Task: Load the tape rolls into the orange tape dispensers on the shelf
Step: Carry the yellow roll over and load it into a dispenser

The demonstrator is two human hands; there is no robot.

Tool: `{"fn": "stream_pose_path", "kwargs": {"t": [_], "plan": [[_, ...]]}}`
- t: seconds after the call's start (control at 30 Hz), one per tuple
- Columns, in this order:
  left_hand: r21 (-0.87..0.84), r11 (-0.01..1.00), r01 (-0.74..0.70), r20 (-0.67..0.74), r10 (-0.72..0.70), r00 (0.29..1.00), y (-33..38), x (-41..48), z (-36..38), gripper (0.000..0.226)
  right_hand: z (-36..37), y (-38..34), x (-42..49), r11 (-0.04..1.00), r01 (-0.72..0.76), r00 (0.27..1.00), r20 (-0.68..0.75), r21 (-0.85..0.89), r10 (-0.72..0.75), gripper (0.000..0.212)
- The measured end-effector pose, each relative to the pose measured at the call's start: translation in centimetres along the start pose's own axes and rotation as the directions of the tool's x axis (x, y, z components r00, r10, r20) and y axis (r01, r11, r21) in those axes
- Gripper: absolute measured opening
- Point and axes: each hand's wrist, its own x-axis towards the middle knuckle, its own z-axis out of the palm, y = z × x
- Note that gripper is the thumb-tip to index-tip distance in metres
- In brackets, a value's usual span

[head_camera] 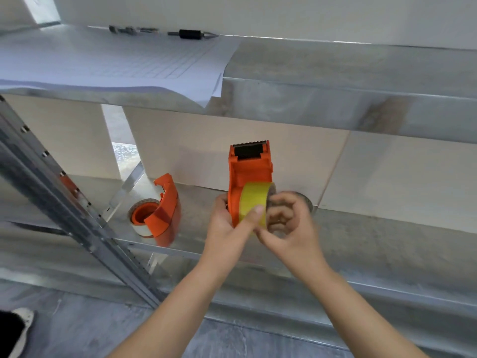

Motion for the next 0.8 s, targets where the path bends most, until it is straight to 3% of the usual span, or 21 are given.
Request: {"fn": "stream_pose_path", "kwargs": {"t": [0.1,0.23,0.37,0.47,0.57,0.8], "plan": [[-0.084,0.995,0.048,0.125,-0.038,0.991,0.2,-0.4,-0.4,0.027,-0.1,-0.6,0.9,0.999,0.012,0.995,-0.095,0.038,-0.009,0.033],[0.077,0.997,0.020,0.242,-0.038,0.970,0.4,-1.5,0.0,0.057,0.5,-1.1,1.6,0.996,-0.063,0.988,-0.140,0.058,0.071,0.016],[0.133,0.991,-0.002,0.161,-0.019,0.987,0.4,-1.8,-0.1,0.063,0.0,-2.1,1.2,0.998,-0.065,0.998,0.026,0.015,0.065,0.006],[0.156,0.987,-0.047,0.170,0.020,0.985,0.9,-1.7,-0.6,0.055,-1.5,-2.7,1.0,0.965,0.127,0.975,0.208,-0.230,-0.079,0.034],[0.196,0.977,-0.089,0.214,0.046,0.976,1.6,-1.8,-0.6,0.059,-2.0,-3.5,1.3,0.914,0.260,0.935,0.316,-0.311,-0.158,0.047],[0.316,0.937,-0.150,0.320,0.044,0.946,2.1,-2.6,-1.0,0.075,-2.2,-5.2,1.3,0.792,0.361,0.883,0.453,-0.493,-0.121,0.067]]}}
